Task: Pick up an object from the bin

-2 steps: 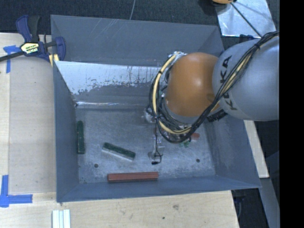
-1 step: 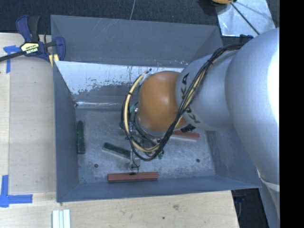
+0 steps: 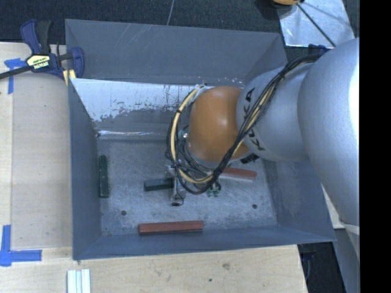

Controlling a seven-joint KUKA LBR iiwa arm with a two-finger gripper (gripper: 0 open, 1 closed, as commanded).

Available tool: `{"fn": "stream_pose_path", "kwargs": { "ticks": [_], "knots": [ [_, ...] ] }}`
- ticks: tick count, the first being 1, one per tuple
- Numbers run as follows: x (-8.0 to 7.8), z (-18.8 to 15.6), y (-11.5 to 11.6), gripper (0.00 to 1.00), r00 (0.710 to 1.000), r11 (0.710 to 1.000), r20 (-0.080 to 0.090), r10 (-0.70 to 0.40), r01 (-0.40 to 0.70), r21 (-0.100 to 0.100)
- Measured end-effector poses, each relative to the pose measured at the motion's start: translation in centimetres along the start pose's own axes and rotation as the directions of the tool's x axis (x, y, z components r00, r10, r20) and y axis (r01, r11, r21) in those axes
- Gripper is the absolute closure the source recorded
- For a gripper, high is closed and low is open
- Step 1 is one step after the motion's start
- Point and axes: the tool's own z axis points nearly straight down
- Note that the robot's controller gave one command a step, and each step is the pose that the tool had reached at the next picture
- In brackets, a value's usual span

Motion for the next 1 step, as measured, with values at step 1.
{"fn": "stream_pose_path", "kwargs": {
  "ticks": [1],
  "knots": [
    [0.00, 0.00, 0.01, 1.00, 1.000, 1.000, 0.000, 0.000, 0.000, 0.000]
  ]
}}
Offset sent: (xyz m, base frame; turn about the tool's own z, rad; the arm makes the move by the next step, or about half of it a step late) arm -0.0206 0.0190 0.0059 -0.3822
